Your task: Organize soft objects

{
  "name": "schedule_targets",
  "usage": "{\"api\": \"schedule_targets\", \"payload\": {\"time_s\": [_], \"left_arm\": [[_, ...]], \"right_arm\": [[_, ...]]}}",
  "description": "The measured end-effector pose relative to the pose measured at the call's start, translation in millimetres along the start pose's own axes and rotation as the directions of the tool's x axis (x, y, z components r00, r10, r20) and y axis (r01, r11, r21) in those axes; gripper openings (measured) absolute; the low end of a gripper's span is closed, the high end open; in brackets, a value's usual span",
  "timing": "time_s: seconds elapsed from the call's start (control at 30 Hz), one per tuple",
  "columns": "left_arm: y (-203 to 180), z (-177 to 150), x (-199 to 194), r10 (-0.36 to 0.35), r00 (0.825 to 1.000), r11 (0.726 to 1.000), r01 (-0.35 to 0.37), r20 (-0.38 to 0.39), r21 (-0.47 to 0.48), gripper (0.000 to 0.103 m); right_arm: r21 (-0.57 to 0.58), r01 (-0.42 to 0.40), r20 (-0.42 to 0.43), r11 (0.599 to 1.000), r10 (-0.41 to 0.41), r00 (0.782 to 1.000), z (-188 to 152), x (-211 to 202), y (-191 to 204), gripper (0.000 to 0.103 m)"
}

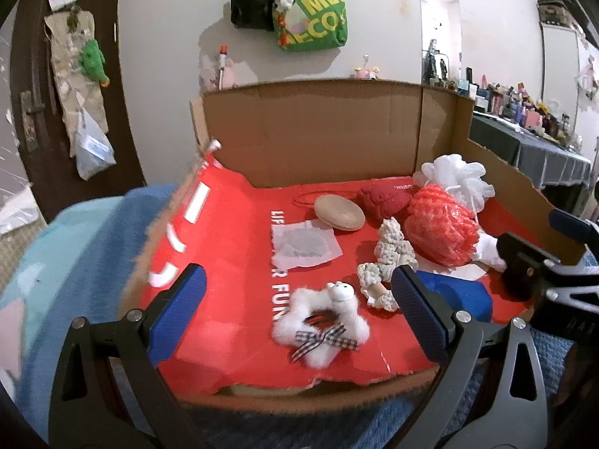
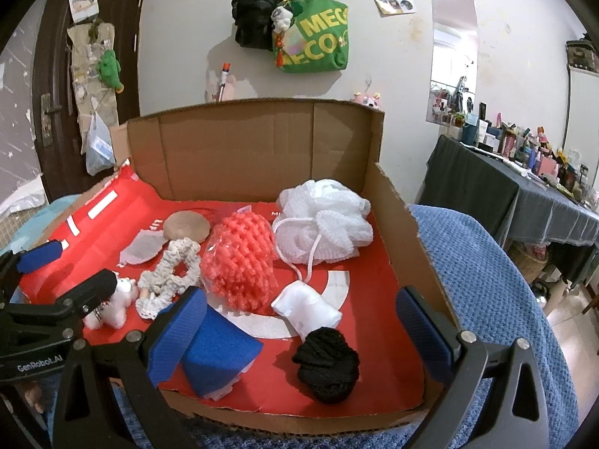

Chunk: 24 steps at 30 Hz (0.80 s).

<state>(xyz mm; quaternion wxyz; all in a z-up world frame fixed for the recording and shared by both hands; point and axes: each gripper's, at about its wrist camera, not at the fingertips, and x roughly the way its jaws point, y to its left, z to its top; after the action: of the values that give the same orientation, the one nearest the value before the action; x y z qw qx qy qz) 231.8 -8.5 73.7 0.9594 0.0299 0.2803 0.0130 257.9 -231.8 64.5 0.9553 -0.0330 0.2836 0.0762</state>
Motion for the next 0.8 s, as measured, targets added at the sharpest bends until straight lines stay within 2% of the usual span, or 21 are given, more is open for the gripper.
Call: {"api": "schedule_targets", "payload": {"time_s": [0.13,0.23,0.43,0.53,0.6,0.7,0.8], "left_arm": [[4,7,-47,0.003,0.998,1.000,-0.004,0.067,0.010,0.101],[11,11,-81,0.023,0.995,1.000,-0.024,0.097,0.004,0.101],[21,6,-127,0.027,0.997,0.999,-0.026,0.072,-0.025,0.101],[20,-5,-135,0.040,0.999,0.999,-0.040,0.024,-0.023,0.101],[19,-18,-134,0.008,1.000,0.999,-0.009,-0.018,-0.034,0.101],[16,-39,-122,-0.026,0.995,0.999,0.021,-0.096,-0.048,0.101],[10,-61,-102,-0.051,0.984,0.997,0.042,-0.169,-0.058,0.101]], "right_arm": [[0.024,-0.013,0.029,1.000,0.013,1.000,8,-26,-2,0.103],[-0.001,-0.012,0.056,1.000,0.013,0.998,11,-53,4,0.103],[-0.075,-0.013,0.097,0.997,0.020,0.995,9,-111,21,0.103],[-0.080,-0.030,0.080,0.996,0.036,0.996,4,-125,24,0.103],[-0.069,-0.042,0.051,0.997,0.045,0.998,-3,-127,23,0.103],[-0.051,-0.067,-0.028,0.996,0.066,0.997,-20,-120,20,0.103],[-0.041,-0.048,-0.125,0.998,0.043,0.991,-40,-104,16,0.103]]}}
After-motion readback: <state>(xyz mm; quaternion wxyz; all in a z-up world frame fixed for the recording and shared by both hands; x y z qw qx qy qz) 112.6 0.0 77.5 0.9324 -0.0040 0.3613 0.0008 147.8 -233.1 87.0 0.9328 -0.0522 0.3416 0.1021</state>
